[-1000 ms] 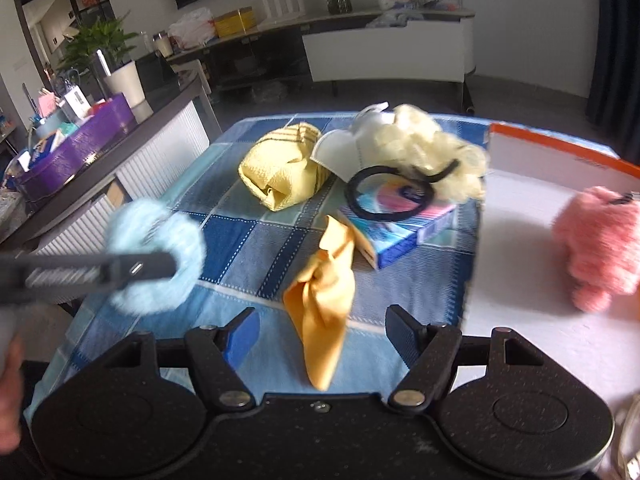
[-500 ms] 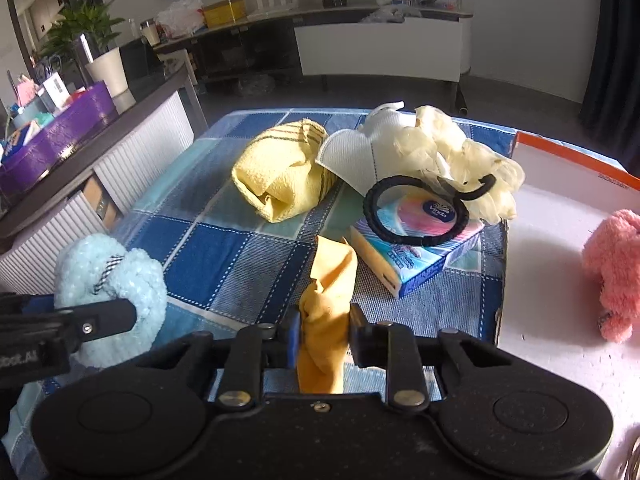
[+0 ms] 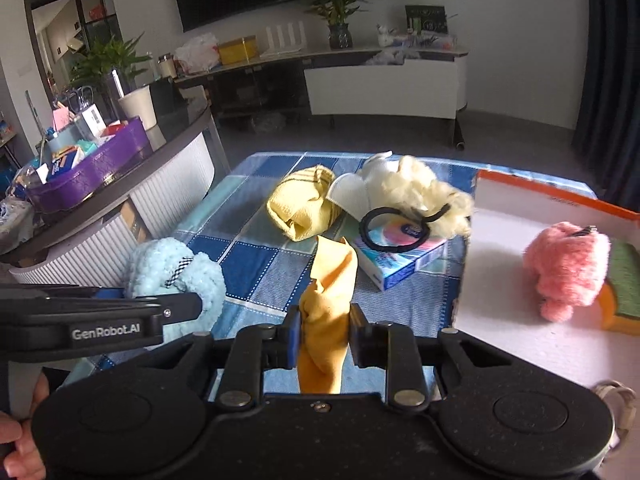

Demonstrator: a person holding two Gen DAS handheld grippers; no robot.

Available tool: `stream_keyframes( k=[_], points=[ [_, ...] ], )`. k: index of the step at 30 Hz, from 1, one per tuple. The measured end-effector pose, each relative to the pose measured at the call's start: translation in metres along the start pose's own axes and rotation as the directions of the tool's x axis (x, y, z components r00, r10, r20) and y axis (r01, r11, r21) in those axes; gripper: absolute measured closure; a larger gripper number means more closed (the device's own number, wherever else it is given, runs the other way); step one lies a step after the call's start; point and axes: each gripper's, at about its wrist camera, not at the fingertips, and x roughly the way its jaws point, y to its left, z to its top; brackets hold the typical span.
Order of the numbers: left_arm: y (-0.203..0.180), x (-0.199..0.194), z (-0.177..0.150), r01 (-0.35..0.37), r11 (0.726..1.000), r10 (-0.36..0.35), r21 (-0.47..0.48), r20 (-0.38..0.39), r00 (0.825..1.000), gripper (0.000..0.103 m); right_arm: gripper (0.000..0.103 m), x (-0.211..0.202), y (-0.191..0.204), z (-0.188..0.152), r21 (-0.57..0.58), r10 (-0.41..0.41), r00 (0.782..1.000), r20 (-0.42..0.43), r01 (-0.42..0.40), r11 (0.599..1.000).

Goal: Organize soft objects
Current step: 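Carry the light blue plush and yellow cloth over the white box with both tools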

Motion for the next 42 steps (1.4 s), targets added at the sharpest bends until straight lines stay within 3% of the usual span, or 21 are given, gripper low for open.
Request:
stream_keyframes(
  k=[16,42],
  points=[
    [-0.033,-0.023,-0.01,0.038,0.997,-0.04,0.062,0.023,0.999,0.052,0.073,-0.05,-0.017,-0.015,0.039,-0.027,0.998,0.048,0.026,0.999],
    [-0.058,-0.03,-0.017,0.073,0.992,-0.075,0.1,0.014,0.997,0.052,0.073,-0.078,-0.044,-0.023,0.095,-0.078,0.994,0.08,0.071,0.993]
  ],
)
